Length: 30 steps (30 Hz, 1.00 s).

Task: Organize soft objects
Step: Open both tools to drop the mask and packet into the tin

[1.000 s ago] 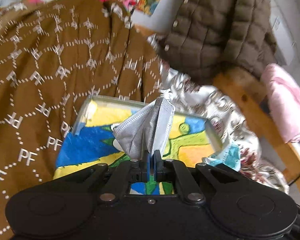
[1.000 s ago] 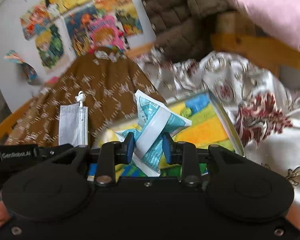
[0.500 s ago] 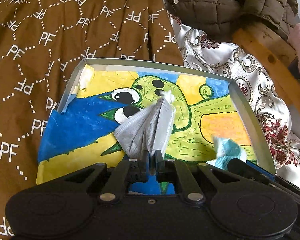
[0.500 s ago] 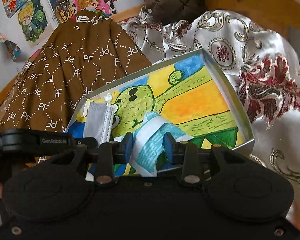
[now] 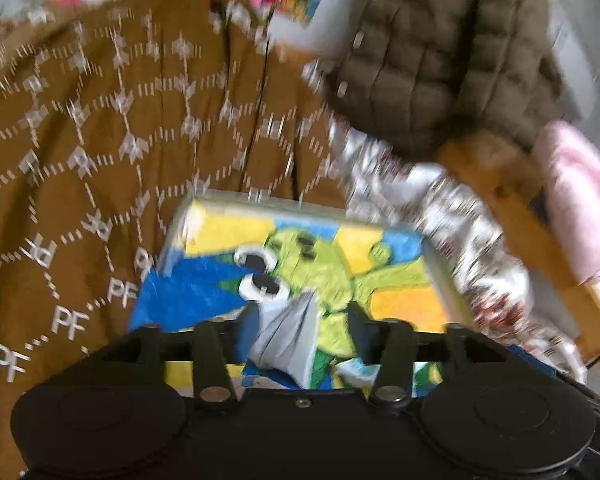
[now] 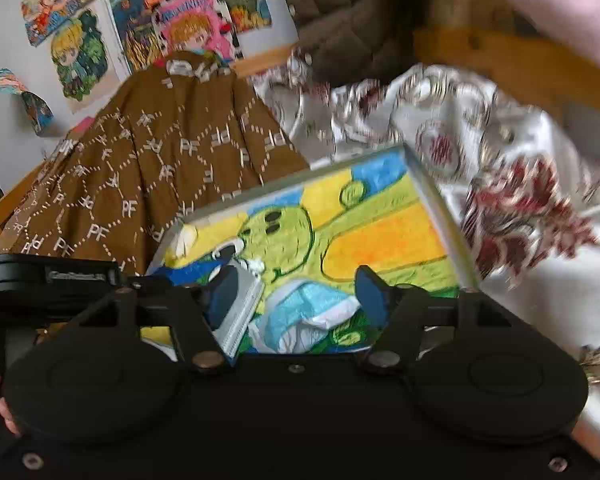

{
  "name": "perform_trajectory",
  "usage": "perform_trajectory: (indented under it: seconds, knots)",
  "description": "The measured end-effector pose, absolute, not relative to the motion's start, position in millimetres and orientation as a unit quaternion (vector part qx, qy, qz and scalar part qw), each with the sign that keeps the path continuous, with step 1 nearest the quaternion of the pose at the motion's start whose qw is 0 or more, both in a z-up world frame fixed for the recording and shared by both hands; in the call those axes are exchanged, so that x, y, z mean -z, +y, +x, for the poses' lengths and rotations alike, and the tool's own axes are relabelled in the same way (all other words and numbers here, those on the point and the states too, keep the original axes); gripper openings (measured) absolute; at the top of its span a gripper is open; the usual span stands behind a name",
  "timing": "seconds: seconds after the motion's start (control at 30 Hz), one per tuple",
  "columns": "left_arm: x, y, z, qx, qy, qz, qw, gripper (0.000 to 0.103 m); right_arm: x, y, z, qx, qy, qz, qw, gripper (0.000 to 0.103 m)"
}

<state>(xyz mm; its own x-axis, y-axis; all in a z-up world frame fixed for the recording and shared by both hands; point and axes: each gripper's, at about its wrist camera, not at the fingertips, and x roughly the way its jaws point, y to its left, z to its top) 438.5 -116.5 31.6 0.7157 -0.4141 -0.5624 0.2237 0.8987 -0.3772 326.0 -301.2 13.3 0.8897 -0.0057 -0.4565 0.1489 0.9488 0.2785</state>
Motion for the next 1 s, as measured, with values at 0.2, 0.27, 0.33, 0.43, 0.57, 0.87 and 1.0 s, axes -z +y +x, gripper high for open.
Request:
perform_trajectory:
  seconds: [0.2, 0.27, 0.33, 0.43, 0.57, 0.87, 1.0]
  knots:
    - [-75, -93, 373, 0.189, 0.265, -0.166, 0.931, 0.072, -57, -288, 269, 0.044, 0.171, 0.131, 0.975, 0.089]
    - [-87, -88, 348, 0.195, 0.241, -0.158, 0.938, 0.076, -67, -285, 251, 0.046, 0.156, 0.131, 0.978, 0.096]
    - [-98, -82, 322, 0.2, 0.219, -0.147, 0.944, 0.08, -78, -280, 227, 0.047, 0.133, 0.128, 0.982, 0.102]
    - [-107, -73, 286, 0.204, 0.191, -0.137, 0.95, 0.083, -93, -274, 193, 0.047, 0.105, 0.121, 0.986, 0.102]
    - [-114, -58, 237, 0.198, 0.163, -0.131, 0.958, 0.094, -102, -271, 151, 0.039, 0.057, 0.123, 0.99, 0.103]
    - [-108, -32, 137, 0.212, 0.147, -0.079, 0.963, 0.101, -78, -258, 53, 0.047, 0.006, 0.126, 0.991, 0.103]
    - [-99, -20, 109, 0.213, 0.163, -0.078, 0.96, 0.101, -78, -253, 26, 0.054, 0.005, 0.124, 0.991, 0.103]
